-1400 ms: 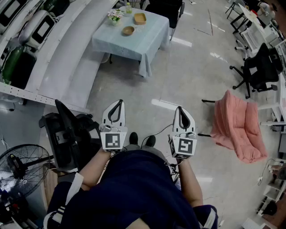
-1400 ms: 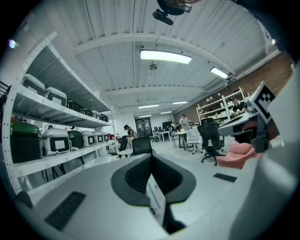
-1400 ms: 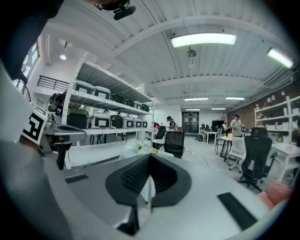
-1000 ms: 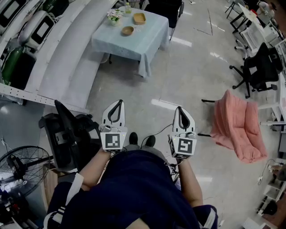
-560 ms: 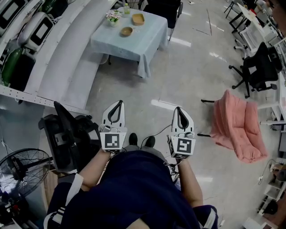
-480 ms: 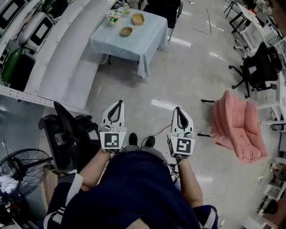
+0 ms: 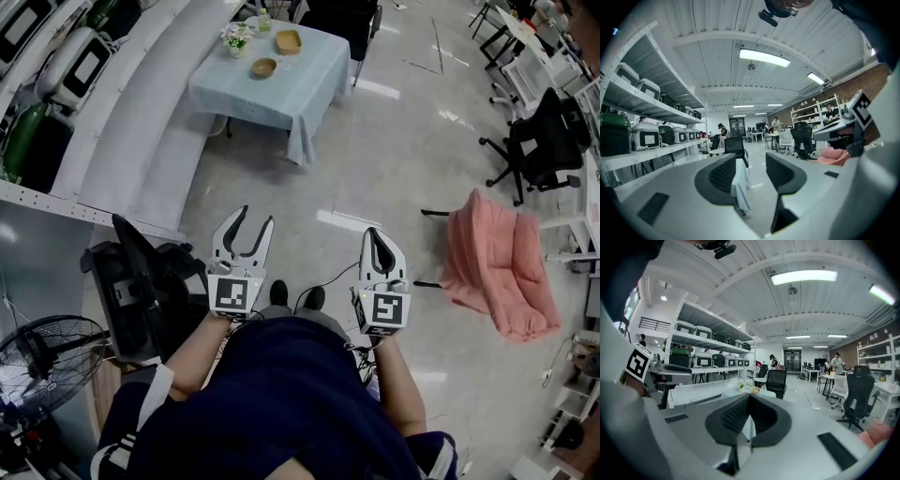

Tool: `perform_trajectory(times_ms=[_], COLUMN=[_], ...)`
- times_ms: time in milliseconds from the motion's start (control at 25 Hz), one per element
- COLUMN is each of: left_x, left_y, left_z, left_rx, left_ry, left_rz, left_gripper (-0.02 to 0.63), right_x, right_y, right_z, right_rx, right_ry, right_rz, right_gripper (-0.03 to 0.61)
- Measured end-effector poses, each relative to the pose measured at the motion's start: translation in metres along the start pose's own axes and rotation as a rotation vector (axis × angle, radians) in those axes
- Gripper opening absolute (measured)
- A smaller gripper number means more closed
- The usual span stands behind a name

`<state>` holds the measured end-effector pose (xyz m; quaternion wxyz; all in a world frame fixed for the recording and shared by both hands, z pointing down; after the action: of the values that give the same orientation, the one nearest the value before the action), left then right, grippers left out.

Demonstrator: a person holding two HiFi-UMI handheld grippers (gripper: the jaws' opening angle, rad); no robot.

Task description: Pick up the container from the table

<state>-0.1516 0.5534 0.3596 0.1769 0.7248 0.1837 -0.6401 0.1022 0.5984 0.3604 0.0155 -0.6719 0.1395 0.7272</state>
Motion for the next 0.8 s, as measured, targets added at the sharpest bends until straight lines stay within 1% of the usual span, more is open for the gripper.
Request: perform_trajectory(times_ms=[80,200,280,400,480,640,720,800], left_x=[0.001,0.002,0.007,0.013,0.015,0.015,0.013,0.015], left_y=[0.002,0.004,0.007,0.01,0.011,0.014,0.015,0.019], left_z=[-0.001,-0.003,-0.003,-0.005,-0.006,-0.006,-0.004,-0.005], left_rx=[-0.018,-0.031,-0.034,-0.019,-0.011,-0.004,0.007,0.024], left_ry=[0.005,-0.004,0.01,-0.018,-0.028,-0.025,-0.008,-0.008], left_rz=[-0.004,-0.005,-0.011,-0.055,-0.07,-0.078,-0.065,-0.054], left_gripper=[0.237,0.291,0.338,0.4,0.43,0.458,0.471,0.481], right_x=[0.0,0.002,0.003,0.002,0.001,0.003,0.002,0.003], right_y=[-0.001,-0.002,-0.002,-0.003,-0.003,-0.003,-0.004,-0.006], right_z=[-0.001,-0.005,-0.006,-0.009,-0.011,-0.016,-0.021,-0.027], right_rx=[0.0,0.001,0.005,0.01,0.012,0.021,0.025,0.032], right_ry=[-0.001,0.005,0.009,0.015,0.017,0.015,0.02,0.028], right_rz=[0.011,-0.012,-0.025,-0.026,-0.025,-0.051,-0.054,-0.05], right_gripper=[-0.002,-0.002,-0.002,-0.002,-0.002,-0.002,-0.002,-0.002])
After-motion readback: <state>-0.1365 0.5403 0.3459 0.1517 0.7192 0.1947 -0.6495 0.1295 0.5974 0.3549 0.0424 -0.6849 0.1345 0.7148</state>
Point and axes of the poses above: the fingertips, and each gripper's own axes: y forward along the fingers, z to its left, x out of its top, the point moved 6 cm from there along -y, backward along the fingers, and after that the axes turned 5 degrees about -z, right-handed, at the moved point
